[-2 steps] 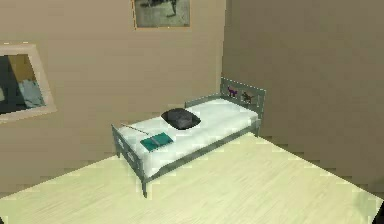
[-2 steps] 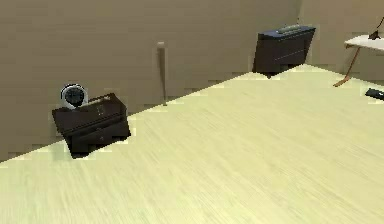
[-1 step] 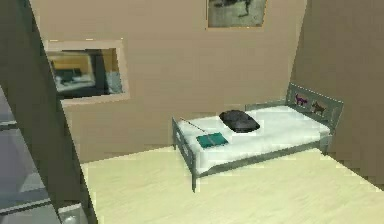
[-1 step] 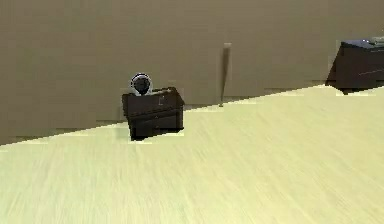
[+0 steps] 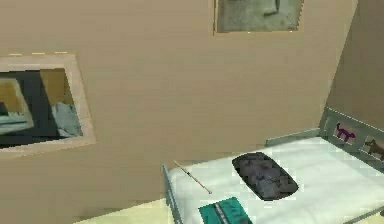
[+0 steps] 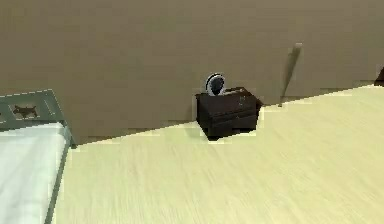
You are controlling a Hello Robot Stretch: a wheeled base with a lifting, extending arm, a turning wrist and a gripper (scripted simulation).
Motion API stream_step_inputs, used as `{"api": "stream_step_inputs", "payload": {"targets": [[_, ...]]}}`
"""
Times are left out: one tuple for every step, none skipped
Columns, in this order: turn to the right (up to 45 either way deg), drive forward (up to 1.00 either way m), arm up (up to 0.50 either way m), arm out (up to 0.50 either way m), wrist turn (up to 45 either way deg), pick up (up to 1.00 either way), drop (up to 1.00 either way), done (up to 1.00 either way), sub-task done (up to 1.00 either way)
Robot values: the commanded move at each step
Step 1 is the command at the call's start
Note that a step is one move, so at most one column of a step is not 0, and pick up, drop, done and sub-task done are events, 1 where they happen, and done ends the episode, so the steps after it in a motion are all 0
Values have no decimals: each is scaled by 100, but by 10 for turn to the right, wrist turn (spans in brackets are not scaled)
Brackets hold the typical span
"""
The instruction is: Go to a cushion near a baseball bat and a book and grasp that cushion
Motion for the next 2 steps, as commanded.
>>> {"api": "stream_step_inputs", "payload": {"targets": [[-450,0,0,0,0,0,0,0,0],[-90,0,0,0,0,0,0,0,0]]}}
